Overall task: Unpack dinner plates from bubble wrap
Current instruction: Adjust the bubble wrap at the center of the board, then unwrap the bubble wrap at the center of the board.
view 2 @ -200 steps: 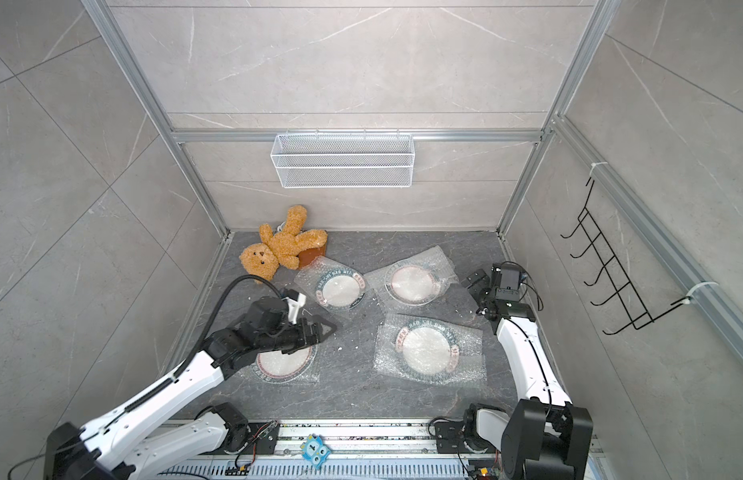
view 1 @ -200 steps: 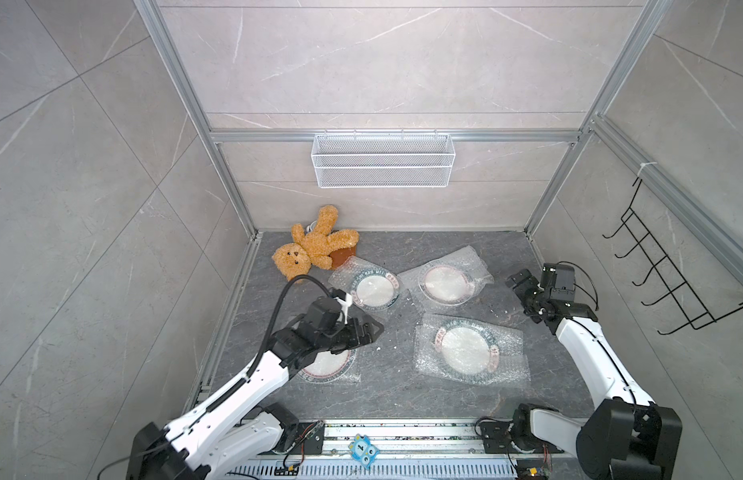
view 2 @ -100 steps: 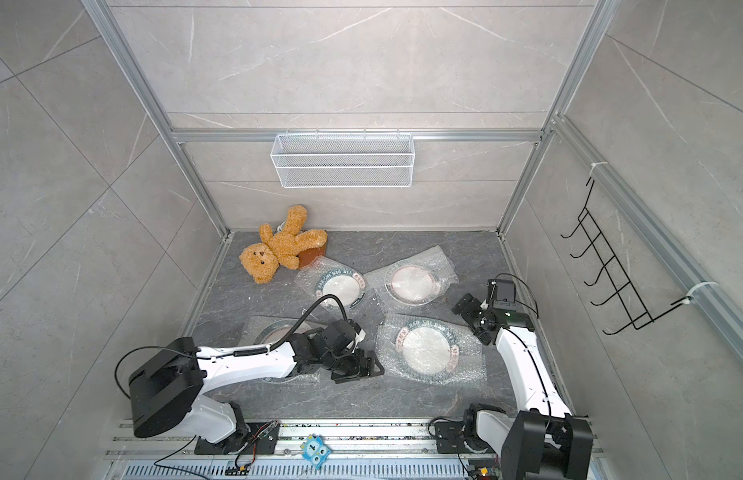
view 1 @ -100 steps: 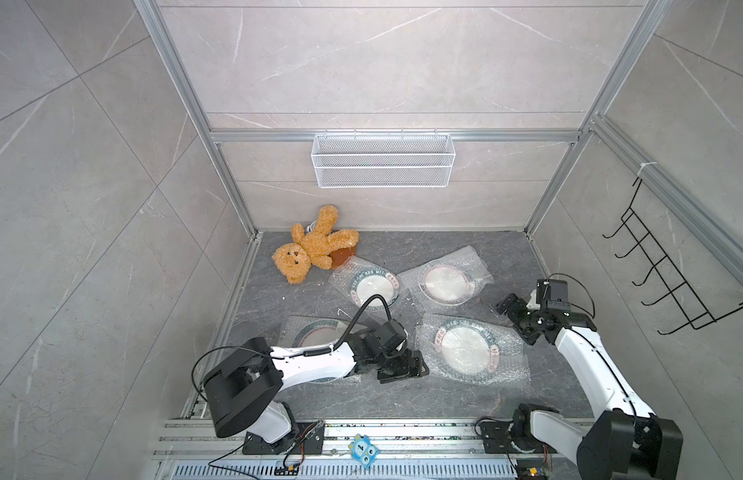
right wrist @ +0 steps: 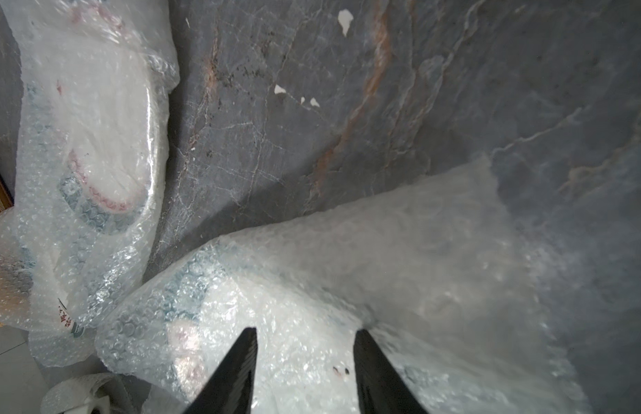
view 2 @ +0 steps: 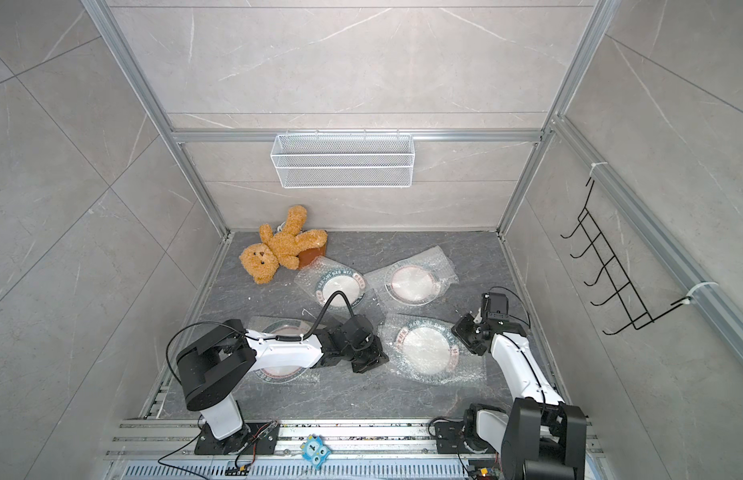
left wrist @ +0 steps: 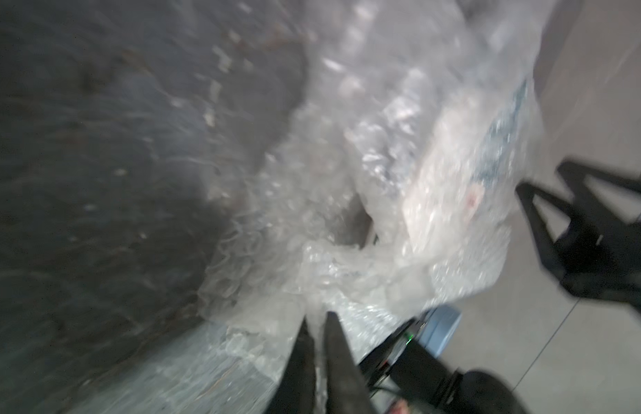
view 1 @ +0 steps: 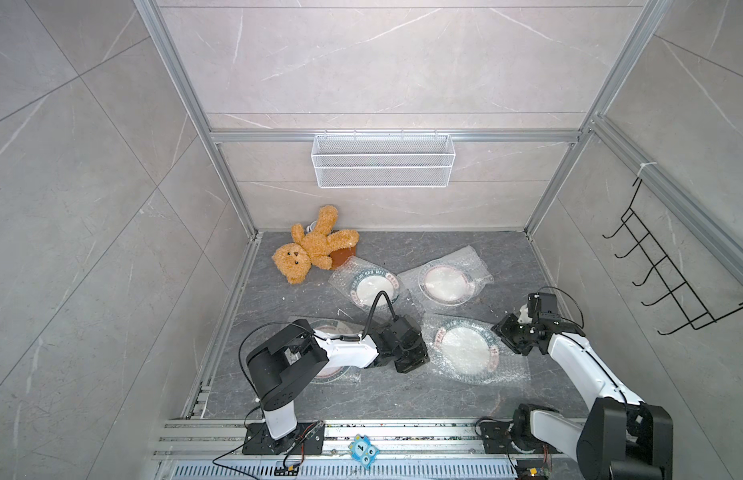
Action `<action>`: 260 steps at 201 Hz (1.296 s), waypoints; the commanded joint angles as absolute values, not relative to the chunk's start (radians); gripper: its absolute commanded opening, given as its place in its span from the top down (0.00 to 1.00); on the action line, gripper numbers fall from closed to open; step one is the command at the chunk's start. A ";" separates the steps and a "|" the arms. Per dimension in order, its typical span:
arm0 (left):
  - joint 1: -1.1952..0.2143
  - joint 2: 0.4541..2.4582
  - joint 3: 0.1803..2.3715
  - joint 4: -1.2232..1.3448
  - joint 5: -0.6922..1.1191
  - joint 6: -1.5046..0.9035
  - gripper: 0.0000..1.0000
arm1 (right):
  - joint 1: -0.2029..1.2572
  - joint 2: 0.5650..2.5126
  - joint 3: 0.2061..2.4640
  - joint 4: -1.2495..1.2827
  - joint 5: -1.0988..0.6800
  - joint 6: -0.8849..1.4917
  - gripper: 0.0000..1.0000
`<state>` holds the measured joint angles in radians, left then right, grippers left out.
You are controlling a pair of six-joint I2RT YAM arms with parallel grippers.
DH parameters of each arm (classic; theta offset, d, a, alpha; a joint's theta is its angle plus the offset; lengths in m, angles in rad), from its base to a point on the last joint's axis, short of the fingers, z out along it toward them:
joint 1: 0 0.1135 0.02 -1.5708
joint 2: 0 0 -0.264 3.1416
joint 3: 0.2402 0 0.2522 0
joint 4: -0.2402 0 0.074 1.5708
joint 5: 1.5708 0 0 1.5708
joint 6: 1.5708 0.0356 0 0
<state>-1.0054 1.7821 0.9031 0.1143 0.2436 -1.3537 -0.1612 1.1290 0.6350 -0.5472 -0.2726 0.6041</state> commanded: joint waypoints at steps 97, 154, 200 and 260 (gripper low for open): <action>-0.619 1.830 1.250 -0.297 0.369 -0.800 0.59 | -0.146 1.026 0.538 -0.527 -0.553 0.591 0.24; -0.957 1.528 1.176 -0.617 -0.143 -0.694 0.18 | 0.034 1.054 0.523 -0.491 -0.513 0.589 0.24; -1.268 1.722 1.356 -0.781 -0.385 -0.815 0.11 | 0.097 1.143 0.484 -0.390 -0.480 0.608 0.30; -1.301 2.005 1.584 -0.857 -0.437 -0.843 0.14 | 0.132 1.180 0.445 -0.325 -0.467 0.638 0.59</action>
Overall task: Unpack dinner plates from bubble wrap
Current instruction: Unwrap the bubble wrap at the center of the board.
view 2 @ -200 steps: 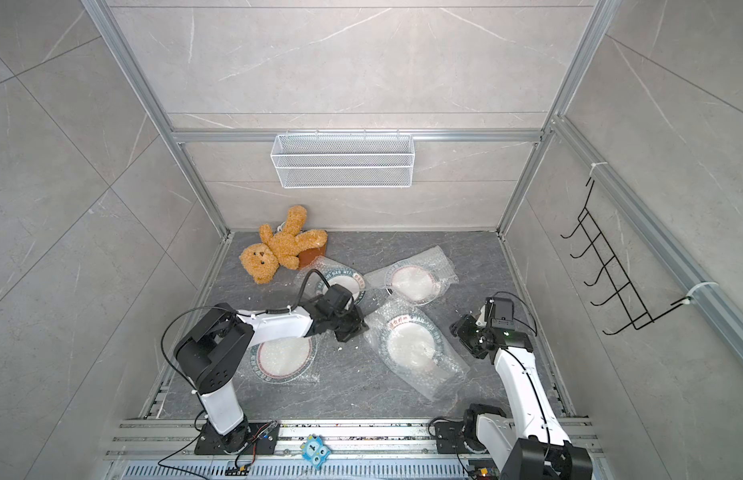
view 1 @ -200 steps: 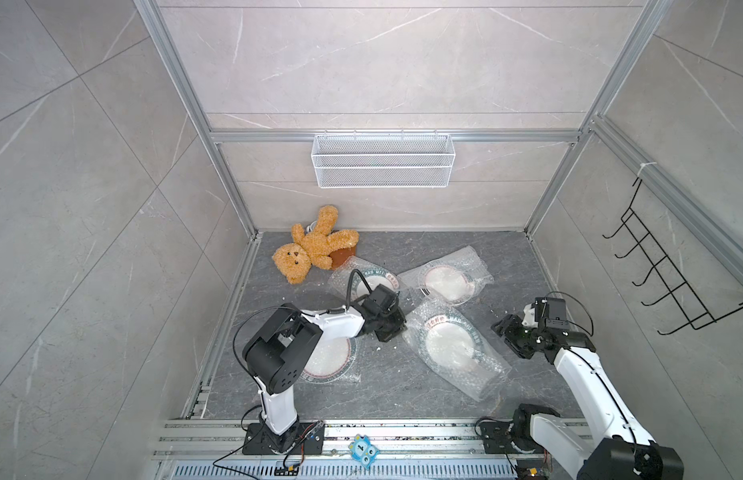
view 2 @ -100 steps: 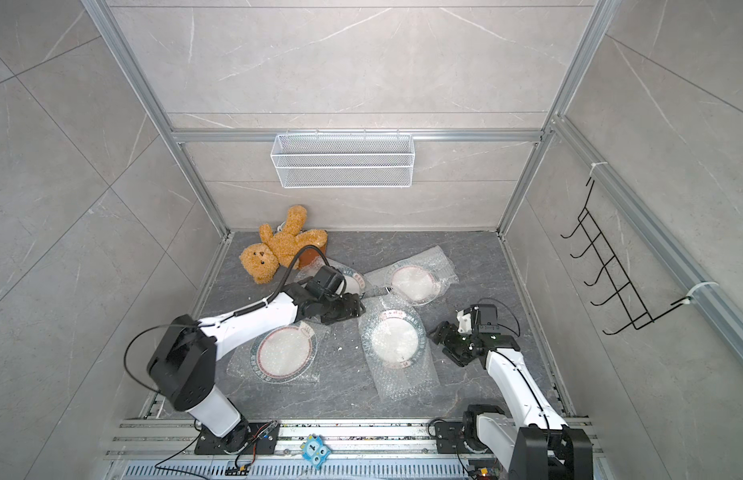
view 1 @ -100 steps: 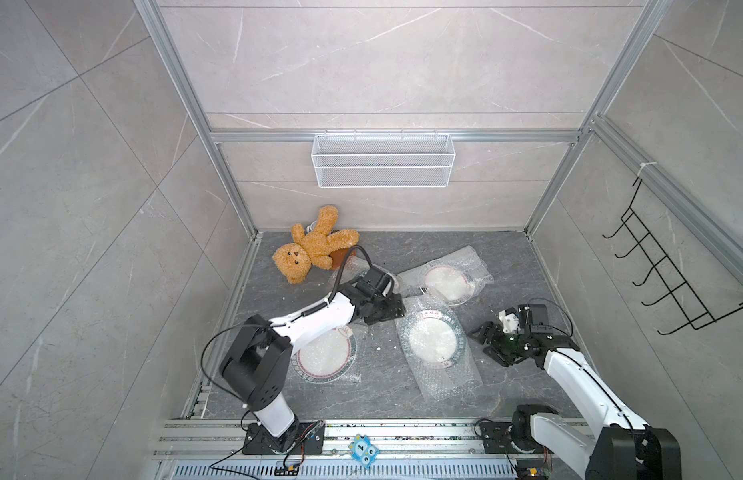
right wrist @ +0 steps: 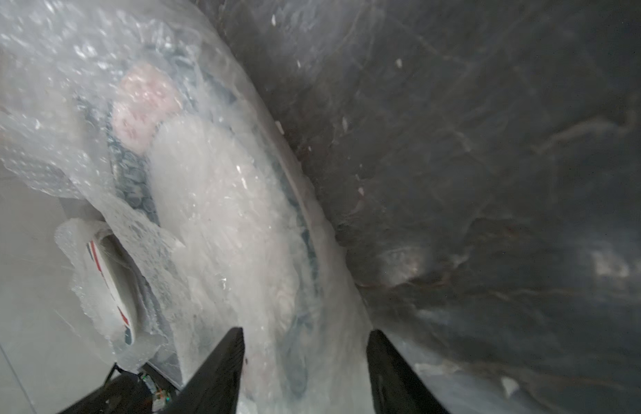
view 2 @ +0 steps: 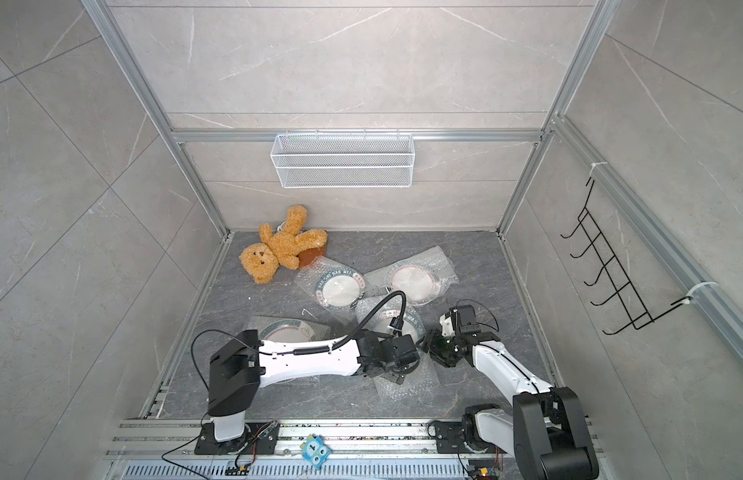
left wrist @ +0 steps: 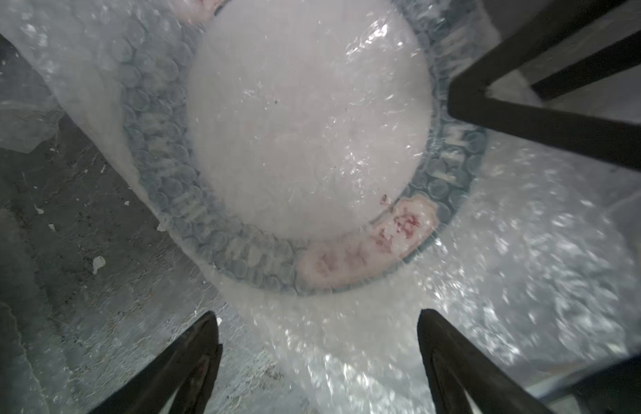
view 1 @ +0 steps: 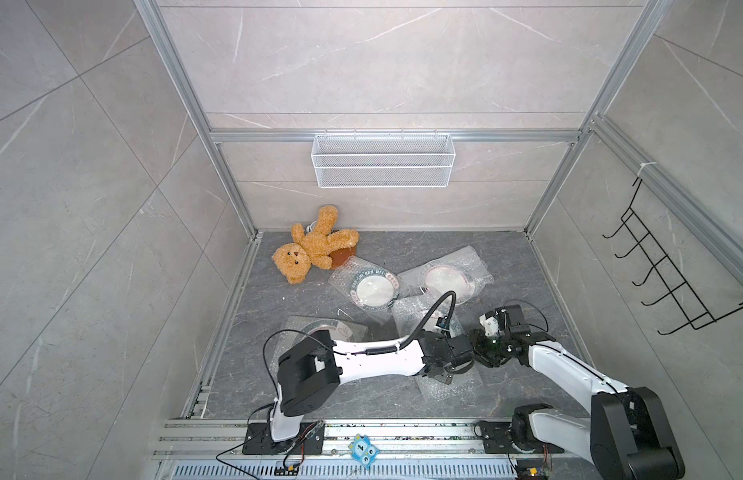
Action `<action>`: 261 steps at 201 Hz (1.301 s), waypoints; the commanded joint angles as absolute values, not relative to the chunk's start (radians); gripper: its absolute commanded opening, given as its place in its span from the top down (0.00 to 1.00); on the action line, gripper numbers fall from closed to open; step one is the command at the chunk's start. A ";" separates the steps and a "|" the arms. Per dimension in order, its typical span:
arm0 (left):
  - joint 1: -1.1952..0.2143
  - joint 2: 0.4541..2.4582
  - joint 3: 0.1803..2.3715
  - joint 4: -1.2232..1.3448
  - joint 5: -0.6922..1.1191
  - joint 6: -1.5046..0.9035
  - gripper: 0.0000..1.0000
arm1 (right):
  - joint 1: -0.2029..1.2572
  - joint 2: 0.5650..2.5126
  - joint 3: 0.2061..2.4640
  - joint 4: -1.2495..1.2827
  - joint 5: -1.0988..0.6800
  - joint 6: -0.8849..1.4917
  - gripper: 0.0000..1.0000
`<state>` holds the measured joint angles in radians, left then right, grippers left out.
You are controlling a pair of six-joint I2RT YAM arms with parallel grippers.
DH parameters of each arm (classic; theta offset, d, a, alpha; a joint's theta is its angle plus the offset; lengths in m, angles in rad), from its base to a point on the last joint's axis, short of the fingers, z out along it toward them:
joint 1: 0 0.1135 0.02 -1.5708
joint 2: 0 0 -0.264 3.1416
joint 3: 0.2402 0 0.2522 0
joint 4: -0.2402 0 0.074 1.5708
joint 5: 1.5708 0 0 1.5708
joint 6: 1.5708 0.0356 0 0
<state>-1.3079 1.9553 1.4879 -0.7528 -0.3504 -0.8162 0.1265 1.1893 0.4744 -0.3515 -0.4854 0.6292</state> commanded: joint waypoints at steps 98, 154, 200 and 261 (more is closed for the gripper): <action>-1.242 2.076 1.570 -0.858 -0.420 -0.887 0.50 | 0.131 1.143 0.406 -0.329 -0.482 0.660 0.80; -1.228 2.022 1.522 -0.818 -0.404 -0.887 0.84 | 0.132 1.153 0.408 -0.321 -0.469 0.667 0.88; -1.220 1.878 1.427 -0.742 -0.374 -0.886 1.00 | 0.132 1.151 0.403 -0.314 -0.415 0.702 0.90; -1.182 1.759 1.272 -0.590 -0.309 -0.862 1.00 | 0.132 1.180 0.474 -0.286 -0.440 0.655 0.40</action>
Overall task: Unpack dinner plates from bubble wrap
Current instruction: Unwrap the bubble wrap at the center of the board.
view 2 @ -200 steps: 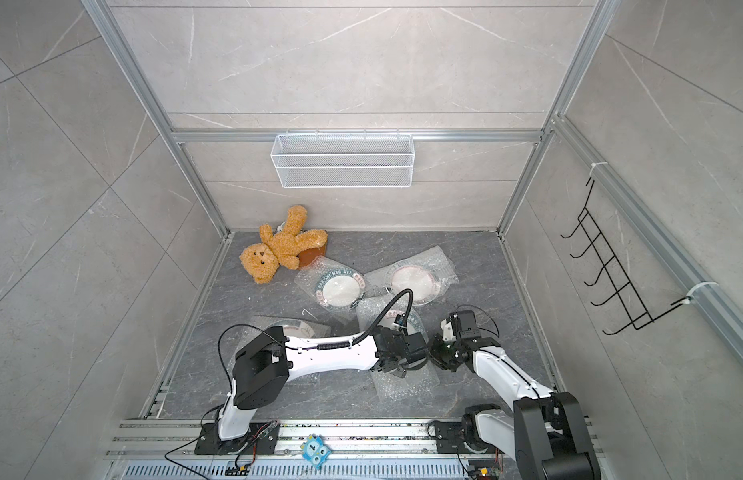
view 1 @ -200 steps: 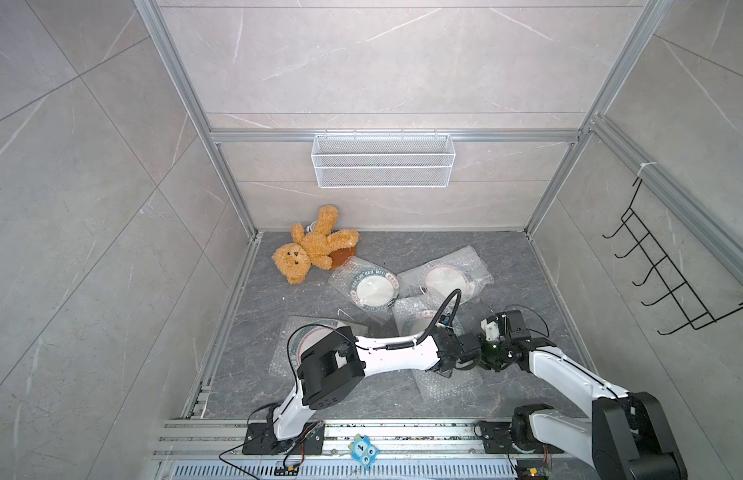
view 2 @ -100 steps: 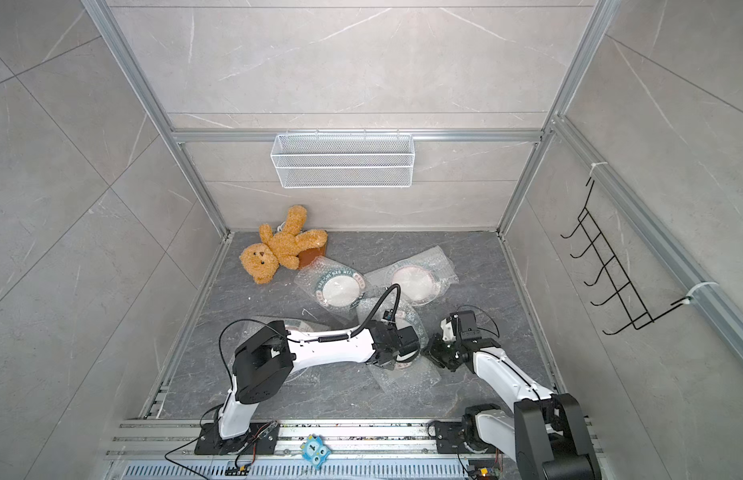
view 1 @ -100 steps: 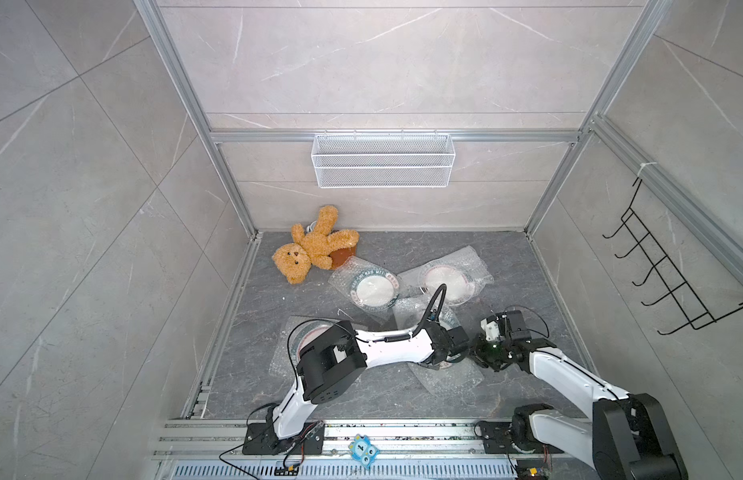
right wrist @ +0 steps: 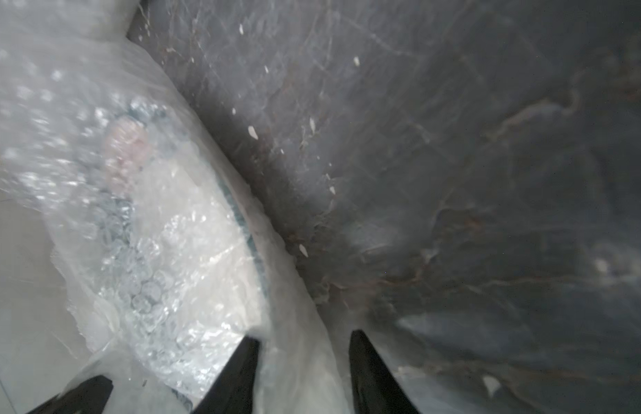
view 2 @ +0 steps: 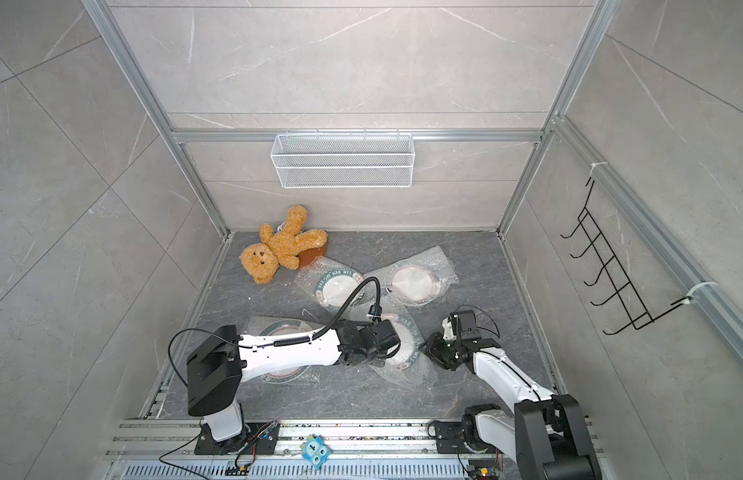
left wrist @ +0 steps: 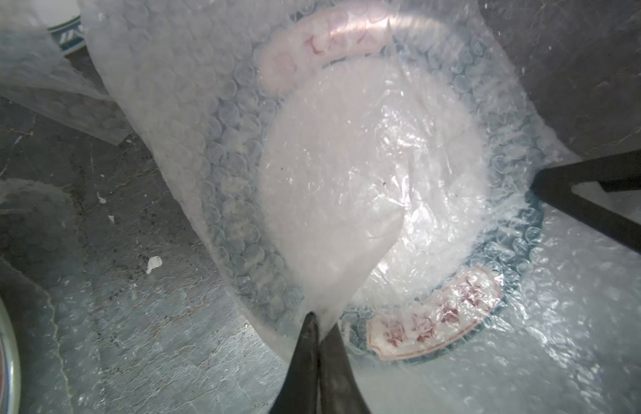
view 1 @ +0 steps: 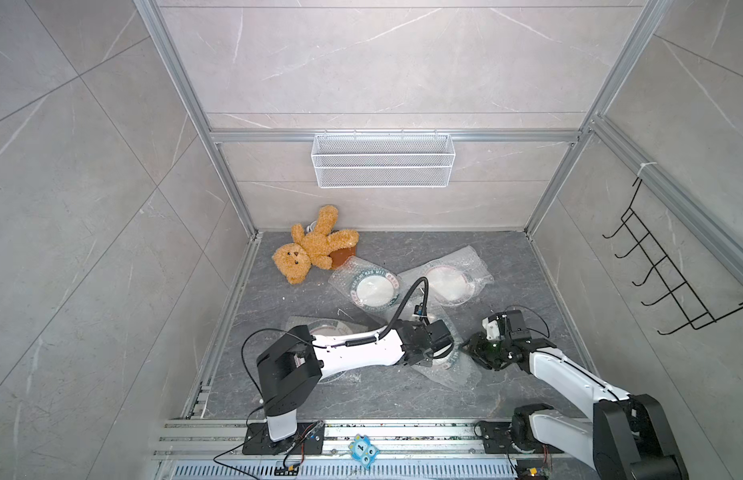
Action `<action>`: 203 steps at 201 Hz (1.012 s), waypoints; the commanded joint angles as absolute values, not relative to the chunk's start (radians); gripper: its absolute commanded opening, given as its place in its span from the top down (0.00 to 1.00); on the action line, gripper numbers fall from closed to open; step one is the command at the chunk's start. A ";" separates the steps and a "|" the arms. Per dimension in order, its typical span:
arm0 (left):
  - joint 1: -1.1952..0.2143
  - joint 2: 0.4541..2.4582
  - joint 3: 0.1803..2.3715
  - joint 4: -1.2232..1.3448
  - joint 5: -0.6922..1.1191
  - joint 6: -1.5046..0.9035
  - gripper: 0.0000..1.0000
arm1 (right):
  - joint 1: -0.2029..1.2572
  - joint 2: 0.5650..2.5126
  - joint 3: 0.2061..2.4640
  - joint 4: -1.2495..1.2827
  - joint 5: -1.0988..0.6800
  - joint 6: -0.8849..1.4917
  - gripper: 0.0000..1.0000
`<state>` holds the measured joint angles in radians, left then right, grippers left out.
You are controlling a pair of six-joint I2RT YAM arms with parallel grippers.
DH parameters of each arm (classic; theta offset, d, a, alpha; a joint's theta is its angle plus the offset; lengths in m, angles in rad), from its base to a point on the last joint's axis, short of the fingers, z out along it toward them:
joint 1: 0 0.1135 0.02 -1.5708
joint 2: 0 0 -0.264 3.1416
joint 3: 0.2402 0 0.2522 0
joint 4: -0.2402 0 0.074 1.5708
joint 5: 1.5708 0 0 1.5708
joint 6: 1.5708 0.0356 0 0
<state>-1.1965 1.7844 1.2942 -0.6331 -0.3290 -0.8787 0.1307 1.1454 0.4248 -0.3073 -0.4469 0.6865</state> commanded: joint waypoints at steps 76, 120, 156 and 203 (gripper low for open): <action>-1.177 1.797 1.275 -0.582 -0.303 -0.831 1.00 | 0.170 1.403 0.541 -0.121 -0.575 0.626 0.28; -1.176 1.812 1.274 -0.586 -0.305 -0.831 1.00 | 0.175 1.391 0.563 -0.104 -0.575 0.630 0.22; -1.175 1.803 1.266 -0.579 -0.313 -0.831 1.00 | 0.187 1.459 0.586 -0.127 -0.520 0.627 0.35; -1.171 1.798 1.259 -0.551 -0.304 -0.815 1.00 | 0.234 1.495 0.541 -0.050 -0.500 0.663 0.62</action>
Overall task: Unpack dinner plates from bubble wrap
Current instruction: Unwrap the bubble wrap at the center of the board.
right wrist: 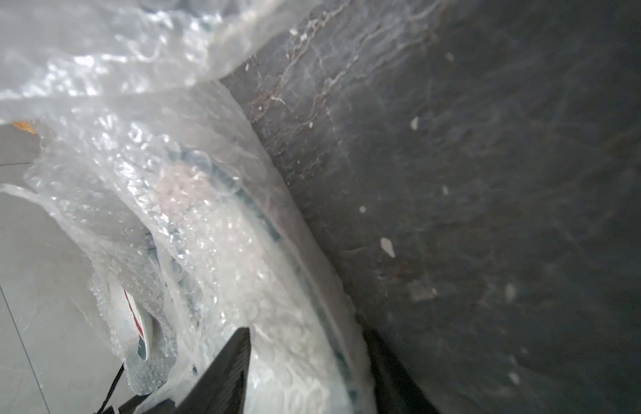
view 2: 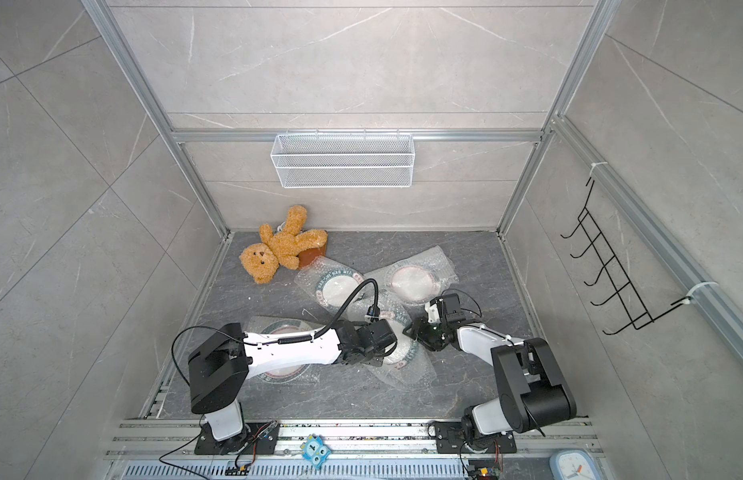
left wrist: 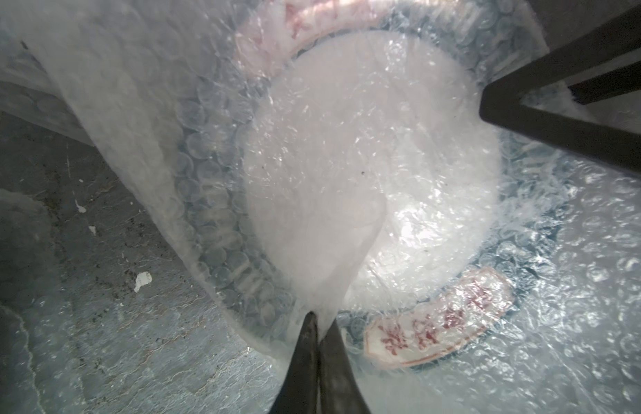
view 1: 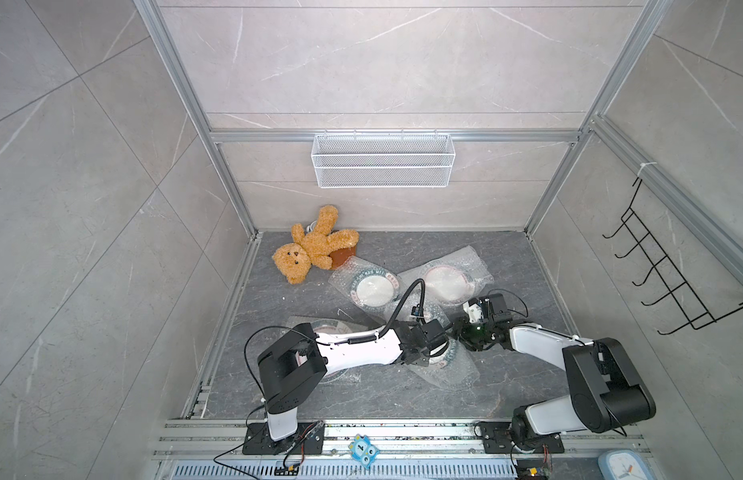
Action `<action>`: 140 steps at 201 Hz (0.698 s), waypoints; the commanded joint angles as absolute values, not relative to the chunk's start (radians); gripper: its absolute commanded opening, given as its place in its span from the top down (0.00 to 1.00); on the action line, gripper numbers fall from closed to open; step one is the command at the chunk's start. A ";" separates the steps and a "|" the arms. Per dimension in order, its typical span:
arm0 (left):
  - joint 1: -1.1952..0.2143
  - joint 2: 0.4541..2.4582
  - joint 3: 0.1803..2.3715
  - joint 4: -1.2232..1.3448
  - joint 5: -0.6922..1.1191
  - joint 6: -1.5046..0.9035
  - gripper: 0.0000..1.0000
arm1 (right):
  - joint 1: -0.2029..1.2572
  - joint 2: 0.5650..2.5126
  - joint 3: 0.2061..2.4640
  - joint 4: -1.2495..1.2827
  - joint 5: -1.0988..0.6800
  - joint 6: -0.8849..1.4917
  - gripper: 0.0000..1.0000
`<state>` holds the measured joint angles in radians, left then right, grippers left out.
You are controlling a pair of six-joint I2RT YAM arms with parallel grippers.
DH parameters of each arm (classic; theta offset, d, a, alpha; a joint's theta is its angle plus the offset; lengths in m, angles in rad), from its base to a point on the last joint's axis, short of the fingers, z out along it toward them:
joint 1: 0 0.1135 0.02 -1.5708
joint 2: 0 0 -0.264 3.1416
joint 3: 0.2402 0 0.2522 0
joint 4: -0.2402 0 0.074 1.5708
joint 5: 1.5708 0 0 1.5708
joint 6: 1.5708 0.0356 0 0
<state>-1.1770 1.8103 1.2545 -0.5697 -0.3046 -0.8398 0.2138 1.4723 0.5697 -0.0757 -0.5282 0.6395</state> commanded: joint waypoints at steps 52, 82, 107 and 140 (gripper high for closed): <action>-1.140 1.704 1.156 -0.447 -0.254 -0.813 1.00 | 0.234 1.394 0.490 -0.121 -0.373 0.681 1.00; -1.098 1.644 1.074 -0.359 -0.184 -0.813 1.00 | 0.234 1.313 0.456 -0.171 -0.281 0.722 1.00; -1.074 1.591 1.020 -0.293 -0.146 -0.803 1.00 | 0.232 1.257 0.442 -0.209 -0.217 0.754 1.00; -1.027 1.516 0.925 -0.231 -0.136 -0.860 1.00 | 0.234 1.237 0.432 -0.229 -0.184 0.769 1.00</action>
